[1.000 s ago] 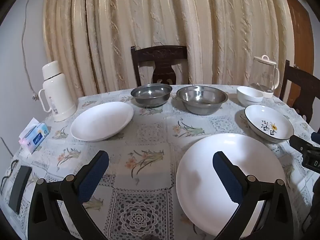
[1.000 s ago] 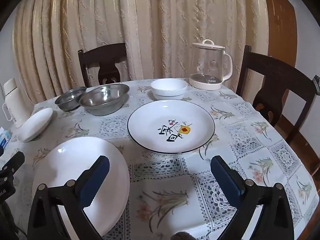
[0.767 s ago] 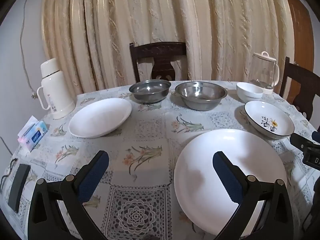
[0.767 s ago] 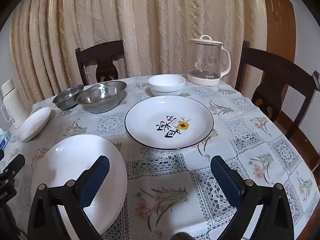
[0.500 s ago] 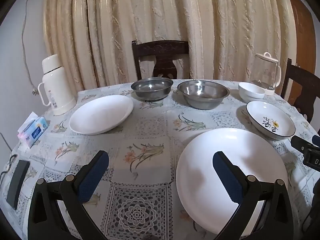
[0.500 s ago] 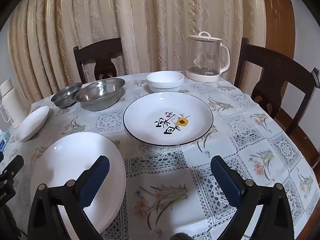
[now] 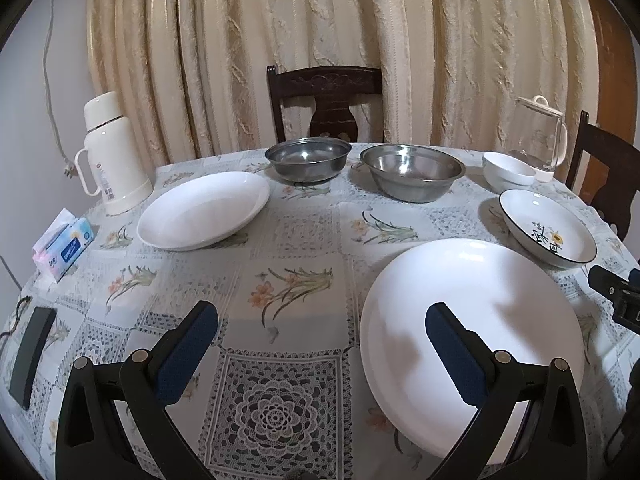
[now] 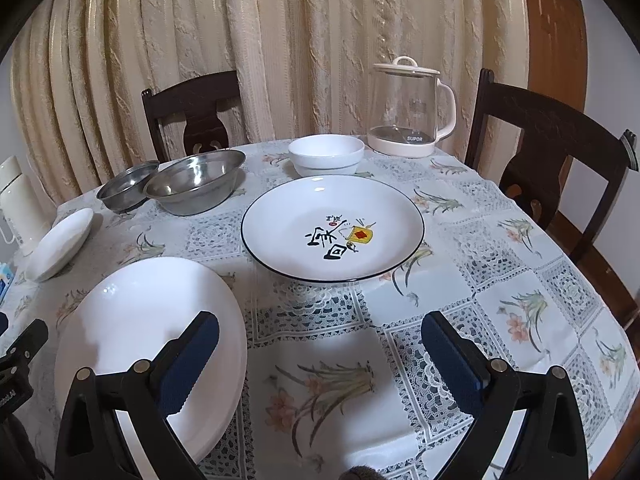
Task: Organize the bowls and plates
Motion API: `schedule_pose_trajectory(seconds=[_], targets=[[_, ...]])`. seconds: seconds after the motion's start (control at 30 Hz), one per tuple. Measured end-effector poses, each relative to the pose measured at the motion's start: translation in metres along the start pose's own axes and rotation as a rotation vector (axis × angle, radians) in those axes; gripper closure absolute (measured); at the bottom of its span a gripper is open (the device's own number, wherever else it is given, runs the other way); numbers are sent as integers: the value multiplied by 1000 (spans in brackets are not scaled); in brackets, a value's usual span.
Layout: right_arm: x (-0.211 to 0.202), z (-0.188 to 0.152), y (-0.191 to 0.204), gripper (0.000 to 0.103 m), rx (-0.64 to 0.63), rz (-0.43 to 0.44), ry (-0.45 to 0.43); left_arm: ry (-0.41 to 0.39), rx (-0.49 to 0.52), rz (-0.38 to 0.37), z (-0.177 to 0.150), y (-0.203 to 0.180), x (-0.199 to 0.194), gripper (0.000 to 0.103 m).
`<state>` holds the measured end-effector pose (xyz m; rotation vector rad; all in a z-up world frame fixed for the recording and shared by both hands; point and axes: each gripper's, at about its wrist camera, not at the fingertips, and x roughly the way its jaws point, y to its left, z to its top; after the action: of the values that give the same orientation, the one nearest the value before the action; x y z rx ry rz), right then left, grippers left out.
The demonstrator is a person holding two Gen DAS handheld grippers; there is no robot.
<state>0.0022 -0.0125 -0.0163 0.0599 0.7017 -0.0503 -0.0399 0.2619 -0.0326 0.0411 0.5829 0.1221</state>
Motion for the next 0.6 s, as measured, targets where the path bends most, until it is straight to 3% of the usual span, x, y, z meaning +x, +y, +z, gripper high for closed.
schedule_pose_trajectory(seconds=[0.6], targets=[[7,-3,-4,0,26,-7,29,49,-14,-14,-6,1,9,0]])
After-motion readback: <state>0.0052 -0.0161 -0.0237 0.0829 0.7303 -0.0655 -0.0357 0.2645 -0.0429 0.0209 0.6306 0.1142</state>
